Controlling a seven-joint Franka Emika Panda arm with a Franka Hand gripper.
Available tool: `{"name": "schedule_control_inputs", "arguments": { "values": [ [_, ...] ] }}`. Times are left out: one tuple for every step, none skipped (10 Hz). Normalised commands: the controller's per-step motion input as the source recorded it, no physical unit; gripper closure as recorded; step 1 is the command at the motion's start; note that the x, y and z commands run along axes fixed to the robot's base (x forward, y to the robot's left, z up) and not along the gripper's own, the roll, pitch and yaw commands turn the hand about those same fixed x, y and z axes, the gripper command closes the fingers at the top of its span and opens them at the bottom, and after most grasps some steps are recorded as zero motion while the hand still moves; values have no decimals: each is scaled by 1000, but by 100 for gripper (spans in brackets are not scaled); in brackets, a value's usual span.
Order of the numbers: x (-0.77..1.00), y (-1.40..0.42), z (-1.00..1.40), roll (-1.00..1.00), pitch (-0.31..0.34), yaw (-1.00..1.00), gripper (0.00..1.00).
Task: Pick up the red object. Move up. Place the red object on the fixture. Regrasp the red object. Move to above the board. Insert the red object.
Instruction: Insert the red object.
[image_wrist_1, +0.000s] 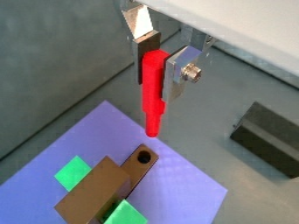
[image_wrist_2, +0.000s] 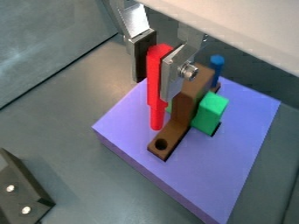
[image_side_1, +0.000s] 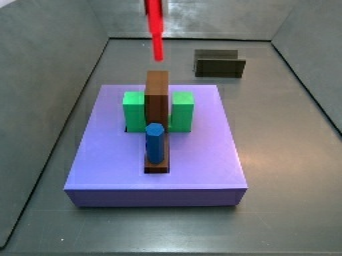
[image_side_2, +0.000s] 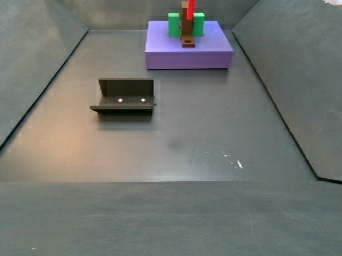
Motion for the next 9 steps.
{"name": "schedule_control_inputs", "arguments": {
  "values": [
    [0, -23, -726, 0, -217, 0, 100],
    [351, -163, -446, 66, 36, 0, 100],
    [540, -117, -383, 113, 246, 0, 100],
    [571, -91, -406, 116, 333, 0, 100],
    [569, -71, -369, 107, 379, -14, 100],
    [483, -91, -363, 73, 300, -14, 100],
    [191, -11, -134, 27, 97, 0, 100],
    [71, 0, -6, 63, 69, 0, 100],
    [0, 3, 9, 113, 194, 0, 100]
  ]
}}
